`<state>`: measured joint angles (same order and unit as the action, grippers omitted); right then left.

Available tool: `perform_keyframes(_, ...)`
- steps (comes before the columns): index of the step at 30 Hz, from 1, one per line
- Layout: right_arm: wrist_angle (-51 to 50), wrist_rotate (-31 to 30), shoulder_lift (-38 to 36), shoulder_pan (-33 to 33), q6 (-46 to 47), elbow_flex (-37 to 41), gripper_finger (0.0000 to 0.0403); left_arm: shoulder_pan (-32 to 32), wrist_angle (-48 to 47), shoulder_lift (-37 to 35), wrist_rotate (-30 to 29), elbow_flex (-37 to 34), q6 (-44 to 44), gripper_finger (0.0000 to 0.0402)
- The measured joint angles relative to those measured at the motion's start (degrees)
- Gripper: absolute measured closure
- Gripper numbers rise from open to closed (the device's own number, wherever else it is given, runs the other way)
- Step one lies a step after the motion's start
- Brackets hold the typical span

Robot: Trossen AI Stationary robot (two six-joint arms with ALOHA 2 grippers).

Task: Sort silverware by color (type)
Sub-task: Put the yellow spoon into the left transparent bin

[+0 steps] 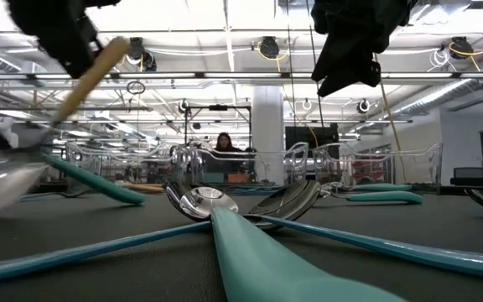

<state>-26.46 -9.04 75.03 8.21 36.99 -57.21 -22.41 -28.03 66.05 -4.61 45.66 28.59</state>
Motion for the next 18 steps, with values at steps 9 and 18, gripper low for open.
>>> perform_keyframes(9,-0.7,-0.2,0.0,-0.5,-0.5,0.0,0.0229,12.5,-0.6,-7.0,6.3,2.4,-9.2,0.04)
perform_keyframes(18,-0.8,-0.2,0.0,-4.0,2.2,0.0,0.0229,17.8,6.1,2.4,4.2,2.3,-11.4,0.0305)
